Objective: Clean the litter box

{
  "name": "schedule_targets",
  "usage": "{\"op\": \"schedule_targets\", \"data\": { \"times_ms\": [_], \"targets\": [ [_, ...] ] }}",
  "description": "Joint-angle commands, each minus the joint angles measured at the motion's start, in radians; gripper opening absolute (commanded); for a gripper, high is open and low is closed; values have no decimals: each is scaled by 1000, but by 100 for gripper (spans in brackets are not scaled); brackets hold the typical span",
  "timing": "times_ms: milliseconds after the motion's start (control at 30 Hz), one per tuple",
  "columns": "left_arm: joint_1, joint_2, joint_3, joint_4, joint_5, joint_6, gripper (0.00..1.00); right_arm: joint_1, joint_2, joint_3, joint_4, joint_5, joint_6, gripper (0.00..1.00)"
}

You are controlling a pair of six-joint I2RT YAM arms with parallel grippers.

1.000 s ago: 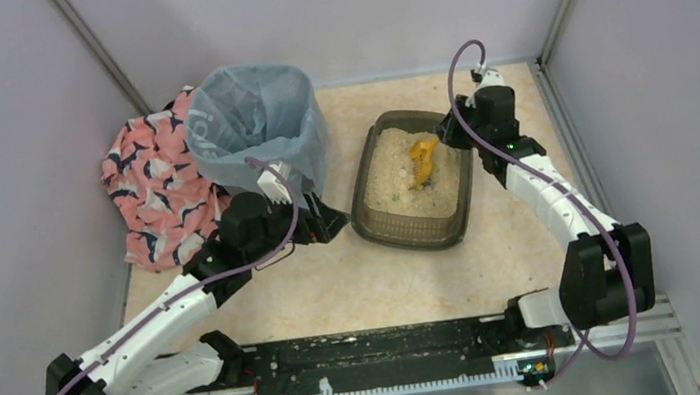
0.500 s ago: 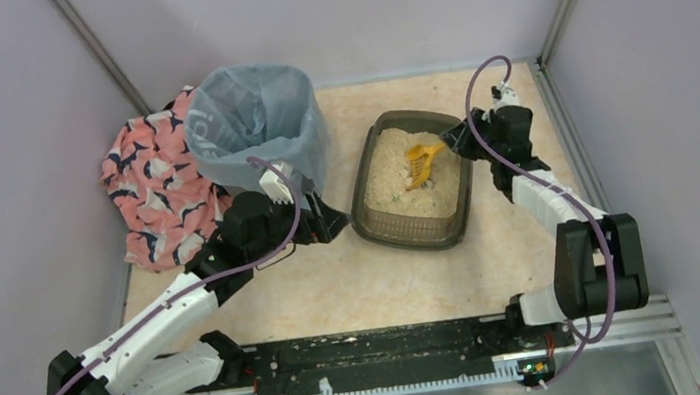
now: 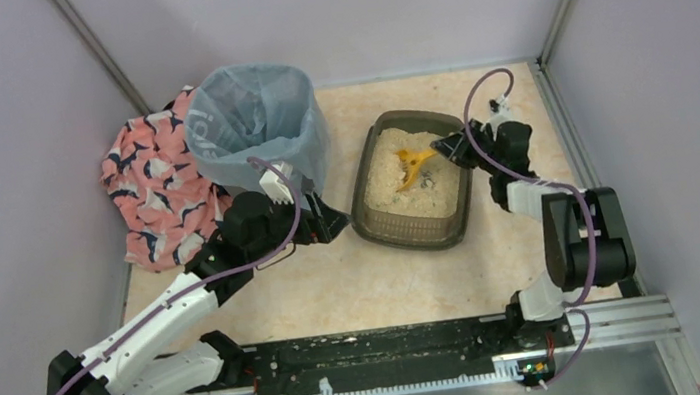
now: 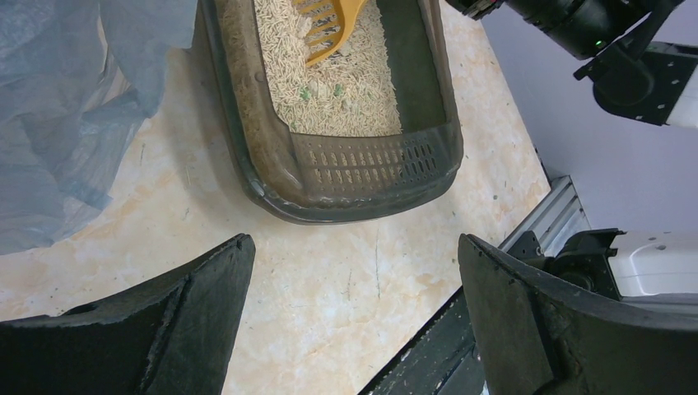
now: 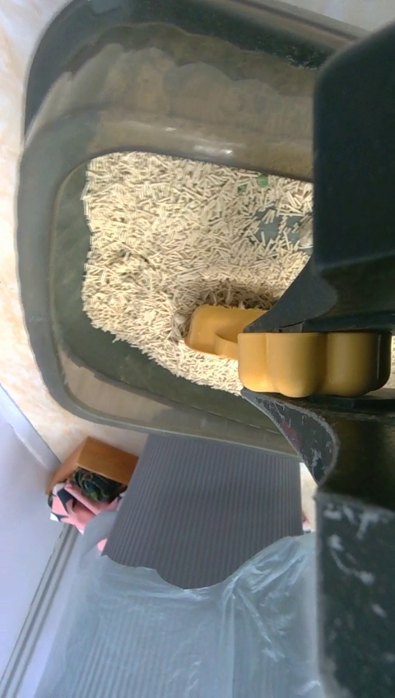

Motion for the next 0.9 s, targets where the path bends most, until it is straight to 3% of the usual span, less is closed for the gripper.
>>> {"op": "schedule_targets", "data": {
  "times_ms": [0, 100, 333, 467, 633, 867],
  "targets": [
    [-4, -5, -10, 30, 11, -2, 99, -33, 71, -68, 231, -198, 166, 0],
    [-5, -3, -13, 31, 13, -2, 99, -60, 64, -81, 258, -211, 183, 0],
    [-5, 6, -13, 37, 19, -3, 99, -72, -102, -17, -6, -148, 35, 0],
    [-4, 12, -11, 37, 30, -3, 99, -97, -169, 0, -53, -154, 34, 0],
    [-4, 11, -12, 37, 36, 3, 99, -140, -179, -38, 25, -209, 94, 0],
    [-4, -8, -11, 32, 34, 15, 99, -211, -128, -134, 287, -291, 275, 0]
  ]
}}
